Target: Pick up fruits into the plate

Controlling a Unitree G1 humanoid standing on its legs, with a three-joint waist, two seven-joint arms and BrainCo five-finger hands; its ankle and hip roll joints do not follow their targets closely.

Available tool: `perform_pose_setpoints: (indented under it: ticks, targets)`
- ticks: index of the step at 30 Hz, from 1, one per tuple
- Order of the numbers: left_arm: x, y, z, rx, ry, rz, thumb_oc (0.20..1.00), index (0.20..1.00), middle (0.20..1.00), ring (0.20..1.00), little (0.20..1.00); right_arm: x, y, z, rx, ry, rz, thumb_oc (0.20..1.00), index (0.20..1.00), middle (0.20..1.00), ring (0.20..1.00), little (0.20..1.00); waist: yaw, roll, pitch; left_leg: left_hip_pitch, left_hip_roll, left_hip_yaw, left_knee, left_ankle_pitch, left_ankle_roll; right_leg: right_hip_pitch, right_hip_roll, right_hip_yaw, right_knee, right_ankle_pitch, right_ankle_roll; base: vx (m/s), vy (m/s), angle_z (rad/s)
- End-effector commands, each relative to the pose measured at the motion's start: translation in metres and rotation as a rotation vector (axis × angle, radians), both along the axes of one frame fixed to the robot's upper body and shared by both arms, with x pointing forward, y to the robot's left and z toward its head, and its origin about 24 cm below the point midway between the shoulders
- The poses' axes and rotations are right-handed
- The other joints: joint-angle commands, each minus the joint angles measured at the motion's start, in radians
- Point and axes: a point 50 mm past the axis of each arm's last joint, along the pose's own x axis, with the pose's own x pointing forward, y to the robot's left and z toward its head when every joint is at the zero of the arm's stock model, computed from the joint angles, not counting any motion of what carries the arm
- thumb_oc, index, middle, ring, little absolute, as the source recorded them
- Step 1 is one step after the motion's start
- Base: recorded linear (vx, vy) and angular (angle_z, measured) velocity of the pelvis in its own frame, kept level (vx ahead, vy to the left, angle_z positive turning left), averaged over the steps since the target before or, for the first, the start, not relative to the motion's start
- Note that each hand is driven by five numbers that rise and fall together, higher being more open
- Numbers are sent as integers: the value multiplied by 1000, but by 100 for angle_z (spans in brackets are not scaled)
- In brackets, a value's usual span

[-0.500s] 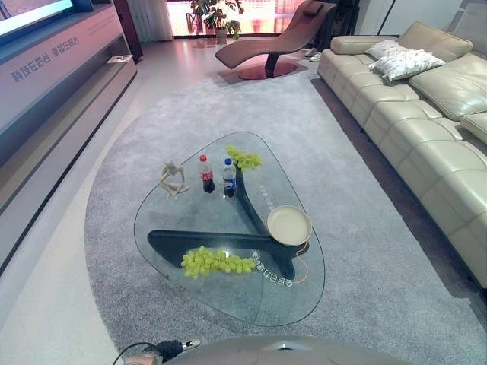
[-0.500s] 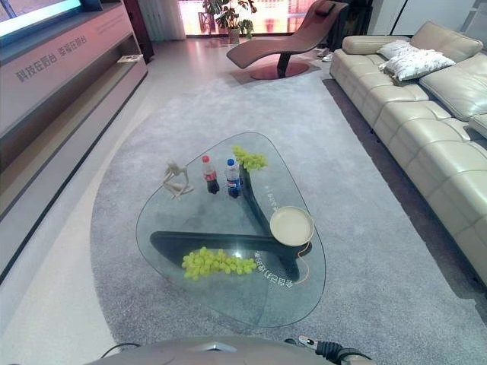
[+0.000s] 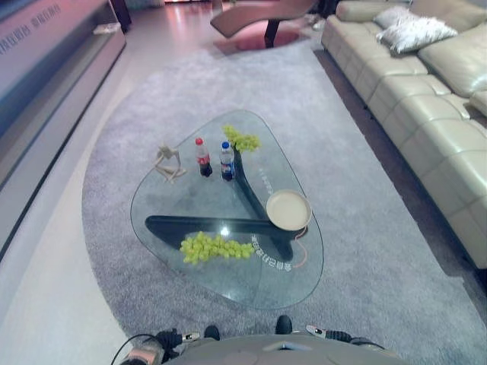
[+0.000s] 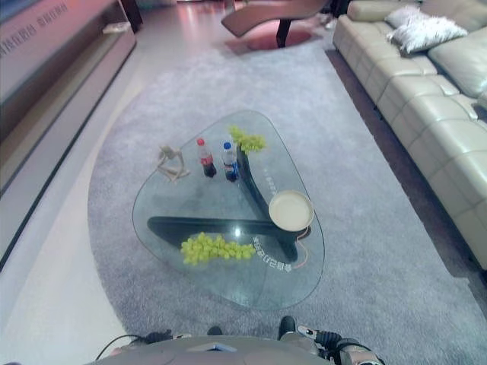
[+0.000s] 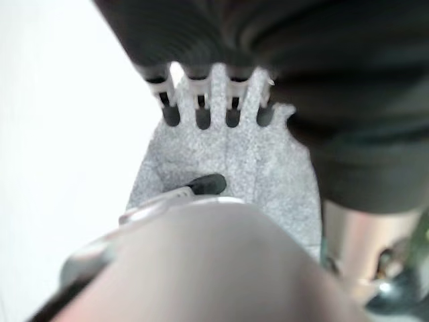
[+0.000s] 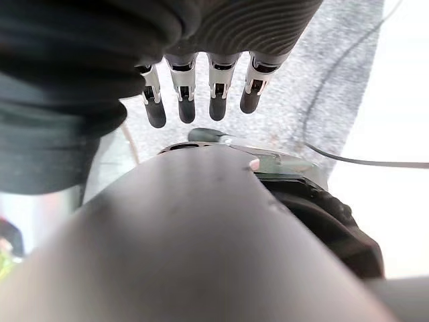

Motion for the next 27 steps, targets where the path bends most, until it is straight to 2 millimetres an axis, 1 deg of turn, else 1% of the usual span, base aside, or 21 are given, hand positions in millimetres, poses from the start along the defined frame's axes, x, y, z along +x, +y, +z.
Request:
perform_pose_setpoints:
  ticks: [1,4,7,8,9,10,11,12,13,15,16,17,18,19,20,22,23,24,27]
  targets:
    - [54,-6,16,66,-161,-154,1000,1000,1000,1000,1000,42,13,8,53,-129,17,1000,1000,1000,1000,1000,-13,-9,124,-4,-55,22,33,-129,69,-11,12,73,91,-105,21,-104,16,-14]
    - [76,-5,27,127,-253,-235,1000,1000,1000,1000,1000,54,7,14,51,-174,16,1000,1000,1000,1000,1000,-23,0,156,-34,-54,23,41,-121,68,-43,17,85,102,-104,17,-73,30,-4]
    - [120,-1,54,284,-421,-376,1000,1000,1000,1000,1000,79,-4,26,50,-261,23,1000,1000,1000,1000,1000,-38,20,214,-82,-53,26,50,-104,65,-91,27,100,116,-100,10,-94,54,-10]
    - [127,1,60,308,-445,-403,1000,1000,1000,1000,1000,84,-5,29,50,-276,25,1000,1000,1000,1000,1000,-40,23,223,-89,-53,28,51,-101,64,-99,28,102,118,-99,9,-106,47,-25]
    - [144,7,73,365,-498,-436,1000,1000,1000,1000,1000,93,-8,34,53,-312,26,1000,1000,1000,1000,1000,-43,28,244,-106,-52,30,53,-94,62,-115,30,104,119,-95,7,-95,35,-21]
    - [154,12,83,395,-525,-451,1000,1000,1000,1000,1000,99,-10,38,56,-332,27,1000,1000,1000,1000,1000,-45,31,255,-116,-52,32,53,-90,60,-123,31,106,120,-93,5,-79,25,-16]
    - [159,15,88,415,-540,-464,1000,1000,1000,1000,1000,102,-10,40,57,-344,27,1000,1000,1000,1000,1000,-46,32,261,-121,-52,32,53,-89,59,-128,32,107,121,-93,5,-73,18,-12]
    - [171,21,100,464,-575,-484,1000,1000,1000,1000,1000,112,-10,45,62,-369,32,1000,1000,1000,1000,1000,-49,35,276,-133,-51,34,53,-84,56,-141,34,108,124,-91,2,-119,14,-17]
    - [197,35,130,553,-645,-511,1000,1000,1000,1000,1000,131,-11,57,71,-423,33,1000,1000,1000,1000,1000,-56,41,308,-157,-51,35,53,-74,49,-166,40,111,128,-88,-2,-132,12,-19]
    - [206,39,143,603,-675,-523,1000,1000,1000,1000,1000,140,-10,62,77,-444,33,1000,1000,1000,1000,1000,-59,43,320,-169,-50,36,54,-71,47,-179,41,113,131,-88,-4,-97,-1,-10]
    - [223,47,168,697,-727,-536,1000,1000,1000,1000,1000,155,-10,72,81,-483,34,1000,1000,1000,1000,1000,-65,46,343,-198,-50,37,58,-64,41,-210,44,112,139,-85,-6,-65,-3,-2]
    - [223,47,168,697,-727,-536,1000,1000,1000,1000,1000,155,-10,72,81,-483,34,1000,1000,1000,1000,1000,-65,46,343,-198,-50,37,58,-64,41,-210,44,112,139,-85,-6,-79,1,-1]
    - [228,49,176,724,-743,-540,1000,1000,1000,1000,1000,160,-10,76,82,-494,34,1000,1000,1000,1000,1000,-67,47,351,-209,-49,37,61,-62,40,-223,45,111,143,-85,-8,-84,-11,-2]
    - [244,55,203,832,-789,-559,1000,1000,1000,1000,1000,175,-9,85,86,-526,28,1000,1000,1000,1000,1000,-74,49,373,-247,-49,37,74,-55,34,-265,48,110,158,-83,-11,-101,-16,-4]
    - [247,55,208,855,-799,-565,1000,1000,1000,1000,1000,177,-8,87,87,-534,24,1000,1000,1000,1000,1000,-75,49,378,-256,-49,37,77,-53,33,-274,48,110,162,-82,-12,-109,-24,-6]
    - [256,58,226,970,-817,-569,1000,1000,1000,1000,1000,186,-5,93,92,-559,10,1000,1000,1000,1000,1000,-80,49,385,-298,-50,37,92,-47,29,-314,48,109,173,-79,-15,-49,-29,-8]
    - [256,58,226,970,-817,-569,1000,1000,1000,1000,1000,186,-5,93,92,-559,10,1000,1000,1000,1000,1000,-80,49,385,-298,-50,37,92,-47,29,-314,48,109,173,-79,-15,-46,-55,-7]
    - [261,62,239,1059,-803,-557,1000,1000,1000,1000,1000,193,1,97,103,-582,-7,1000,1000,1000,1000,1000,-81,45,385,-338,-51,35,109,-44,29,-358,50,108,191,-78,-16,-48,-37,-5]
    - [263,67,246,1161,-780,-547,1000,1000,1000,1000,1000,205,7,106,116,-616,-32,1000,1000,1000,1000,1000,-87,42,385,-403,-55,34,142,-39,22,-418,52,105,208,-73,-20,-55,-12,-6]
